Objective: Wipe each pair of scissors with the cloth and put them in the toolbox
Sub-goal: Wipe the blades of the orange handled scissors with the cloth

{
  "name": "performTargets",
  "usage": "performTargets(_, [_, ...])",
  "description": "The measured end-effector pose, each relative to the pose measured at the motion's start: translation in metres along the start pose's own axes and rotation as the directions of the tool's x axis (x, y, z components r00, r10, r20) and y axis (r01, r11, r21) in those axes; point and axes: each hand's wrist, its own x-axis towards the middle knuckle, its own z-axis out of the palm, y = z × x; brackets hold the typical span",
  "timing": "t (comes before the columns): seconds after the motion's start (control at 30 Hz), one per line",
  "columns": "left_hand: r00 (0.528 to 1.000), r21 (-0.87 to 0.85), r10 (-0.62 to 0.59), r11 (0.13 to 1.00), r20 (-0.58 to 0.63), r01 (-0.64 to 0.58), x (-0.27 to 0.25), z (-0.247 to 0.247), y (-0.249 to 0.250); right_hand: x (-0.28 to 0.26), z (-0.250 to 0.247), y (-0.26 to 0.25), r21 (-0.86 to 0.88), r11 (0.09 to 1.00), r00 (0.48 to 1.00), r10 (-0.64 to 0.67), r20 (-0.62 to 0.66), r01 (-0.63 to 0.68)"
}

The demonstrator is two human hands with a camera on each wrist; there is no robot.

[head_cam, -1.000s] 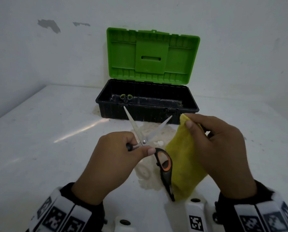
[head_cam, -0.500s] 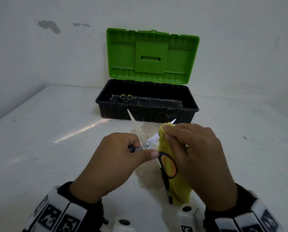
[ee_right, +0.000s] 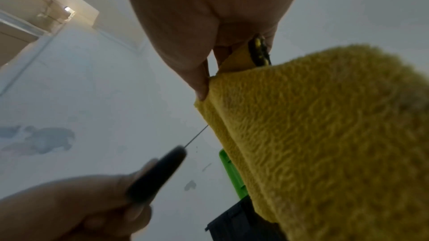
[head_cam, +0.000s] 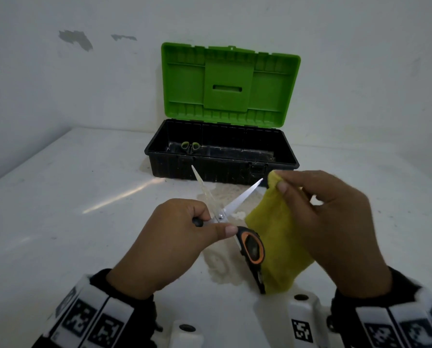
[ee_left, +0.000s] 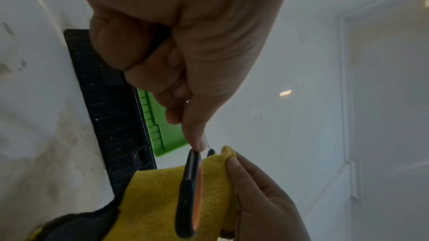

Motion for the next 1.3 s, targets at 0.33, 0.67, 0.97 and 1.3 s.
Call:
performTargets(0.33, [1.0, 0.084, 0.005, 0.996, -0.001, -0.005, 0.002, 0.0, -0.002, -0.021, 0.024, -0.024, -0.099, 0.938, 0.917, -0.297, 0.266, 0.332])
performTargets(0.67, [1.0, 0.154, 0.011, 0.988, 0.017, -0.014, 0.001, -0.003, 0.002, -0.018, 0.02, -0.028, -0.17, 0.914, 0.905, -0.311, 0.291, 0.369])
performTargets(0.97, [1.0, 0.127, 0.003, 0.992, 0.029, -0.007, -0.006, -0.01, 0.003, -0.011, 0.012, -0.003, -0.198, 0.958, 0.963, -0.162, 0.215, 0.205])
performTargets(1.3, [0.985, 0.134, -0.027, 0.991, 0.173, 0.004, -0.004, -0.014, 0.0, -0.009, 0.002, 0.007, -0.052, 0.992, 0.976, 0.125, 0.175, -0.118])
